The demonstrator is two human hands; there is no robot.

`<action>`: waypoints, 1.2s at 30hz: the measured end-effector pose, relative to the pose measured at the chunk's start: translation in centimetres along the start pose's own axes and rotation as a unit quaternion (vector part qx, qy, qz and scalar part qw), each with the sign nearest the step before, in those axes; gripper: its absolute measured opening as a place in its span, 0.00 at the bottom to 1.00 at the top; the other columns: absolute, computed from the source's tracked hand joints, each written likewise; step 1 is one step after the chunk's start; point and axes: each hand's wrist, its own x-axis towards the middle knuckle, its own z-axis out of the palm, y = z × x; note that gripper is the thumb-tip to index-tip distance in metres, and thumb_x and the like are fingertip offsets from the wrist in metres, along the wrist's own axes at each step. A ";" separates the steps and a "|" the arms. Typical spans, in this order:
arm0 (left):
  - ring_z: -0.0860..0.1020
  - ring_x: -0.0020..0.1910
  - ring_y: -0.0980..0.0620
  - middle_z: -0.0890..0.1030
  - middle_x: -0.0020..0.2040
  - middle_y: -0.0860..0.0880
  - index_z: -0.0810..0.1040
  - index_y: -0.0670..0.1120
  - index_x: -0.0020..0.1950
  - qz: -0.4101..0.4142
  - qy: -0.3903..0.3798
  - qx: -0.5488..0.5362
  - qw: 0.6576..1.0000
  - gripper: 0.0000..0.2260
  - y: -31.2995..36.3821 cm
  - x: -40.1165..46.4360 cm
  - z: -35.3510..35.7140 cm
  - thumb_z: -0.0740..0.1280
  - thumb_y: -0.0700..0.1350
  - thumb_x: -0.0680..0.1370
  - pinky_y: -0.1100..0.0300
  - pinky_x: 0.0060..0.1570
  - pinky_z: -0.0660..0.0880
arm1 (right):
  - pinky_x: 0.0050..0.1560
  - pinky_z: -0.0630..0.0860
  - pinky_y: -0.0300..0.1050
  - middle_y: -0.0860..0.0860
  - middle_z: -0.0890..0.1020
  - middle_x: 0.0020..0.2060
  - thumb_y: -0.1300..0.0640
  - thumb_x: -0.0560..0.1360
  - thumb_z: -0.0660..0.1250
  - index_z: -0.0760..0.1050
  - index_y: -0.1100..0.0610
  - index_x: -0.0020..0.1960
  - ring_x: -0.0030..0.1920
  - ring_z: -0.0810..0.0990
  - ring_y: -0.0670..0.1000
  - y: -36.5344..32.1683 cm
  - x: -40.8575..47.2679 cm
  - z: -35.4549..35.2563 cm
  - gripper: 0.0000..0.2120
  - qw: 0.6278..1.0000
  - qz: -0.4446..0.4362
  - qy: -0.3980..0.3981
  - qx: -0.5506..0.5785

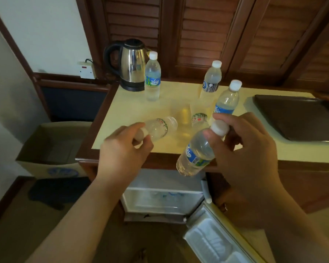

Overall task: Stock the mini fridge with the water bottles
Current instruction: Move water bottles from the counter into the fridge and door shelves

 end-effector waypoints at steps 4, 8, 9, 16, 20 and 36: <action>0.79 0.47 0.59 0.83 0.51 0.49 0.81 0.46 0.65 0.001 0.022 0.019 1.000 0.14 2.7 -5.8 -5.0 0.71 0.47 0.81 0.73 0.42 0.74 | 0.43 0.69 0.25 0.45 0.75 0.43 0.51 0.76 0.73 0.82 0.55 0.60 0.44 0.75 0.42 -0.7 -6.0 -2.5 0.14 0.999 -0.004 -0.033 0.018; 0.80 0.43 0.56 0.82 0.48 0.50 0.82 0.44 0.62 0.032 0.001 0.016 0.999 0.11 3.6 -11.9 -7.8 0.70 0.46 0.82 0.63 0.42 0.78 | 0.42 0.71 0.30 0.45 0.76 0.44 0.48 0.76 0.71 0.81 0.53 0.60 0.43 0.76 0.44 0.3 -12.4 -2.5 0.15 0.995 0.024 -0.092 0.040; 0.81 0.43 0.57 0.82 0.48 0.51 0.82 0.45 0.62 0.025 -0.011 0.013 1.000 0.11 3.3 -13.4 -7.9 0.70 0.46 0.81 0.63 0.42 0.78 | 0.41 0.72 0.31 0.44 0.76 0.44 0.47 0.76 0.71 0.81 0.53 0.60 0.43 0.76 0.44 0.7 -13.9 -2.0 0.15 0.993 0.032 -0.109 0.041; 0.79 0.36 0.61 0.78 0.46 0.58 0.83 0.48 0.63 -0.087 -0.134 0.007 0.987 0.15 -2.7 -23.1 -2.9 0.72 0.47 0.77 0.66 0.36 0.78 | 0.40 0.74 0.31 0.37 0.75 0.46 0.48 0.76 0.74 0.79 0.43 0.55 0.46 0.78 0.42 4.0 -22.6 4.5 0.09 0.972 0.128 -0.193 0.033; 0.80 0.38 0.61 0.78 0.46 0.60 0.82 0.52 0.62 -0.117 -0.163 0.022 0.979 0.14 -8.0 -26.1 1.3 0.70 0.51 0.77 0.63 0.35 0.80 | 0.43 0.75 0.32 0.40 0.75 0.49 0.49 0.77 0.73 0.78 0.46 0.56 0.45 0.78 0.41 7.4 -25.5 11.1 0.09 0.963 0.137 -0.232 0.022; 0.81 0.46 0.61 0.80 0.50 0.60 0.82 0.55 0.65 -0.074 -0.106 0.026 0.991 0.16 -29.8 -31.8 21.5 0.69 0.54 0.78 0.60 0.47 0.82 | 0.56 0.76 0.48 0.51 0.77 0.59 0.52 0.81 0.68 0.77 0.53 0.66 0.56 0.78 0.52 25.5 -32.1 42.5 0.15 0.946 0.026 -0.321 -0.038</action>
